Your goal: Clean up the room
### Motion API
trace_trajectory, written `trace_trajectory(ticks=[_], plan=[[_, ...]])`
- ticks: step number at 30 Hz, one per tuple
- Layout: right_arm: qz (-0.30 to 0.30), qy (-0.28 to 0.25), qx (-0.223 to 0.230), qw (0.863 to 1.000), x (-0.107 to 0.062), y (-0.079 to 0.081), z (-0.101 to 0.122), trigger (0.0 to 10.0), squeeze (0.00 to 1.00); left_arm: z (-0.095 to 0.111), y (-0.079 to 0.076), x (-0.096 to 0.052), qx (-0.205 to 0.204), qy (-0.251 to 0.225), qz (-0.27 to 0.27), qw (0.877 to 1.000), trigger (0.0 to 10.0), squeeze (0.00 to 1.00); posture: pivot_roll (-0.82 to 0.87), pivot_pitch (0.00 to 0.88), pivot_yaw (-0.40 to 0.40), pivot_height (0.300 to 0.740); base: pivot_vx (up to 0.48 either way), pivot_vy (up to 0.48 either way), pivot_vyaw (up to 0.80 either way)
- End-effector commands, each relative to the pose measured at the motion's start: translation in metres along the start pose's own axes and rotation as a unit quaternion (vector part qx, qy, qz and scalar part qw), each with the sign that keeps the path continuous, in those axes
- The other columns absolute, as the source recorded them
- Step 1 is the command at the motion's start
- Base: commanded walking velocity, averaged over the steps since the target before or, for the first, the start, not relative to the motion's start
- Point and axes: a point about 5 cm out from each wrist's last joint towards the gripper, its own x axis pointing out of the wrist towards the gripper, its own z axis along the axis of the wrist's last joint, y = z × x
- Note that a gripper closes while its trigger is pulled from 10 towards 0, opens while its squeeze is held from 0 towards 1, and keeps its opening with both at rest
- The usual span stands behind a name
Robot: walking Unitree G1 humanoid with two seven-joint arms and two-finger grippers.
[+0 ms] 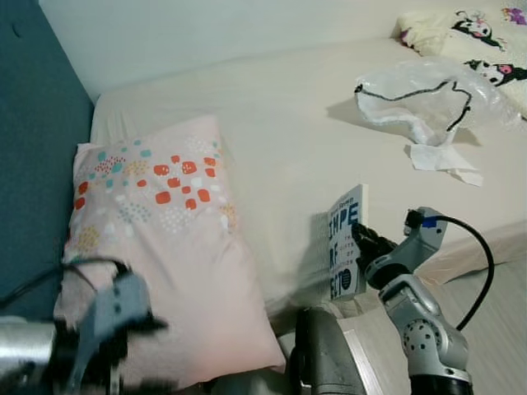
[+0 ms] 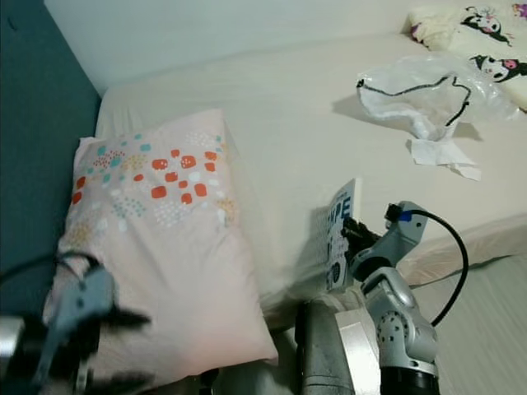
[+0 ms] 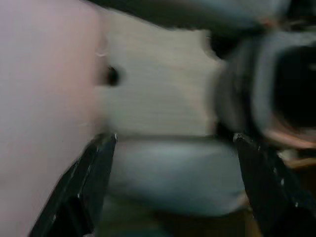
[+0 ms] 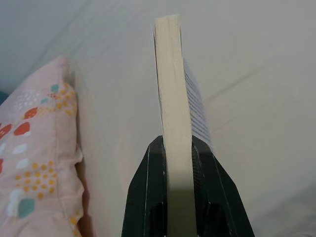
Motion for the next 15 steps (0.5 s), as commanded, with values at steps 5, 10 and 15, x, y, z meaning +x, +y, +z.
trace_trajectory(ticks=[5, 10, 15], plan=[[0.004, -0.002, 0.0, 1.0, 0.002, 0.0, -0.001, 10.0, 0.0, -0.032, -0.02, 0.029, 0.003, 0.069, -0.065, 0.995, 10.0, 0.0, -0.04, 0.196, 0.013, 0.603, 0.0, 0.0, 0.0], [0.006, -0.006, -0.001, 1.0, 0.003, 0.001, 0.001, 10.0, 0.0, -0.037, -0.013, 0.054, 0.018, 0.065, -0.036, 0.997, 10.0, 0.0, -0.05, 0.195, 0.017, 0.603, 0.0, 0.0, 0.0], [0.004, -0.008, -0.001, 1.0, 0.002, 0.0, 0.001, 10.0, 0.0, -0.031, 0.016, 0.075, 0.049, 0.055, 0.076, 0.994, 10.0, 0.0, -0.05, 0.198, 0.02, 0.603, 0.0, 0.0, 0.0]])
